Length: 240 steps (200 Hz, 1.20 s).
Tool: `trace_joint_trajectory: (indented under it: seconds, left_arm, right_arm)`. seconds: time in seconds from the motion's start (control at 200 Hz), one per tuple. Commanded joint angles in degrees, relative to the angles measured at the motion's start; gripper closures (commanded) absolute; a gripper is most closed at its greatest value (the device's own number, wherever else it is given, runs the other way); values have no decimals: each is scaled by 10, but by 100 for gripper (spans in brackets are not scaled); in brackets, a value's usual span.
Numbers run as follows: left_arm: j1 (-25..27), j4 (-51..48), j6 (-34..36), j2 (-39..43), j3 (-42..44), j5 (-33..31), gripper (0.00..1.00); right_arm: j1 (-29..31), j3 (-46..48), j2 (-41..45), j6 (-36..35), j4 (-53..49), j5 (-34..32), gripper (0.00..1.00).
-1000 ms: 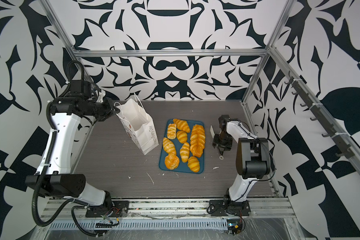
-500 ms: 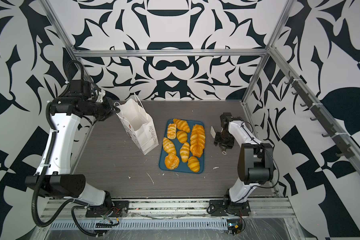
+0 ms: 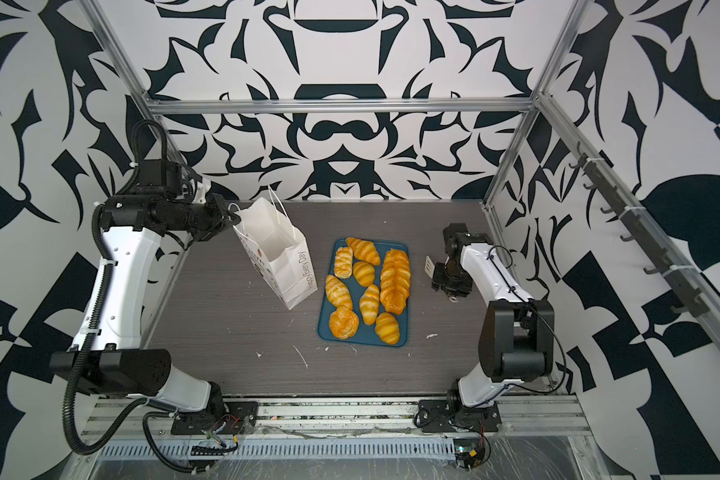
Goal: Place the fake bread into the paper bag
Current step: 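Lift the tongs off the table with the right gripper, then move the tongs over the twisted pastry on the blue tray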
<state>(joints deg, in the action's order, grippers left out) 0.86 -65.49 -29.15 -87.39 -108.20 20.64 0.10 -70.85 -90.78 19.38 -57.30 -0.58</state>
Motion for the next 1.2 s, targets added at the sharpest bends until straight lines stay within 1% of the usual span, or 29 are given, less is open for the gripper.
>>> trace_joint_trajectory:
  seconds: [0.0,0.205,0.38,0.475,0.545,0.625,0.87,1.025,1.195]
  left_arm:
    - [-2,-7,-5,8,1,6,100]
    - [-2,-8,-2,7,-3,6,100]
    - [-2,-8,-2,4,-3,9,100]
    - [-2,-7,-3,1,-6,11,100]
    - [-2,-7,-5,-2,-9,14,100]
    - [-2,-7,-4,-6,-14,16,100]
    - [-2,-7,-4,-8,-15,17,100]
    - [-2,-7,-3,-10,-17,18,100]
    - [-2,-7,-2,-11,-15,19,100]
  right_arm:
    - [-1,-32,28,7,-23,-16,48]
    - [0,-57,53,6,-50,-10,49]
    - [-1,-88,71,3,-82,8,51]
    - [-1,-104,79,7,-97,34,51]
    - [1,-107,86,16,-102,72,53]
    - [13,-105,90,25,-108,99,55]
    - [57,-107,96,46,-118,119,55]
    - [90,-103,91,59,-112,123,55]
    - [97,-85,88,66,-98,122,55]
